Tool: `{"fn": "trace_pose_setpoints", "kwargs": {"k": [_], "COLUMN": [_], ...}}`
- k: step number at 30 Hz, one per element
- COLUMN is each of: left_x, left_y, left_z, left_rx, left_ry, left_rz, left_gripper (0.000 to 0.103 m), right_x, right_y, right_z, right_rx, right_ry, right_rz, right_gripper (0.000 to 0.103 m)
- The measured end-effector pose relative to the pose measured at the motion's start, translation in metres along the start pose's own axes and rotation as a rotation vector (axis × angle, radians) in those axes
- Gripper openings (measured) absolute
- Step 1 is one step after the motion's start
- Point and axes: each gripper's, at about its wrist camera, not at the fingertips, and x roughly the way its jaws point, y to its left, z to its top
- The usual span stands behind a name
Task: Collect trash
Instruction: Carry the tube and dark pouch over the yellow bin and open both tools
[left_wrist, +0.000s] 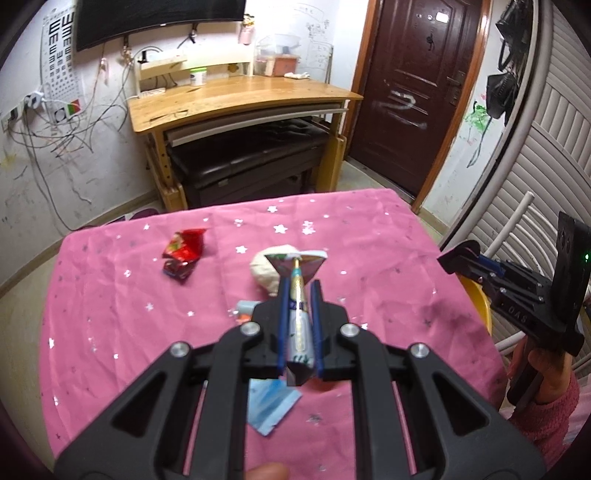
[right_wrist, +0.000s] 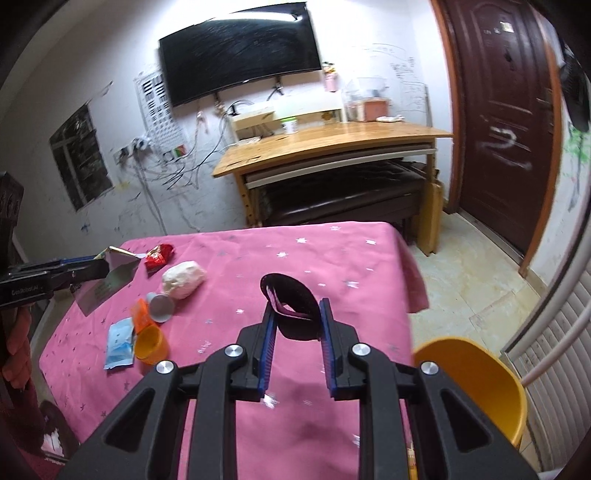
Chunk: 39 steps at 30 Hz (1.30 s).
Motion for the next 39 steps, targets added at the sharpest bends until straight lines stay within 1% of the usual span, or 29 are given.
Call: {"fn": "trace_pose_setpoints", "kwargs": {"k": [6, 12, 15, 20, 23, 30, 32, 37, 38, 39], "left_x": [0.007, 0.017, 0.023, 0.038, 0.050, 0.079, 0.088, 0.116, 0.125, 0.129], "left_y": [-0.031, -0.078, -0.104, -0.143, -0.166, -0.209, -0.220, -0.240, -0.245, -0.248], "left_z": [0.007, 0.014, 0.015, 0.019, 0.019, 0.020, 0.021, 0.026, 0.026, 0.025], "left_rx": [0.045, 0.111, 0.153, 0.200, 0.237, 0.281, 0.284, 0.275, 0.276, 0.276], "left_ry": [0.006, 0.011, 0.019, 0.040, 0.056, 0.112, 0.131, 0.185, 0.204, 0.214], "left_rz": [-0.034, -0.090, -0.113, -0.139, -0.146, -0.178, -0.190, -0.195, -0.193, -0.193], "left_gripper": [0.010, 0.010, 0.010, 0.010, 0.010, 0.010, 0.010, 0.010, 0.010, 0.010], "right_x": [-0.022, -0.034, -0.037, -0.036, -0.036, -0.032, -0.028, -0.015, -0.014, -0.012], "right_y": [-0.034, -0.079, -0.097, -0.123, -0.137, -0.159, -0.163, -0.173, -0.175, -0.178], "right_z": [-0.009, -0.026, -0.040, -0.054, -0.057, -0.067, -0.071, -0.079, -0.080, -0.082], "right_rx": [0.057, 0.126, 0.167, 0.222, 0.253, 0.295, 0.304, 0.320, 0.326, 0.334], "right_ry": [-0.033, -0.034, -0.028, -0.013, -0.011, 0.019, 0.036, 0.084, 0.089, 0.097], "right_rz": [-0.058, -0.161, -0.196, -0.218, -0.208, -0.232, -0.233, -0.250, -0.250, -0.249], "right_gripper": [0.016, 0.016, 0.017, 0.017, 0.017, 0.017, 0.020, 0.023, 0.025, 0.029]}}
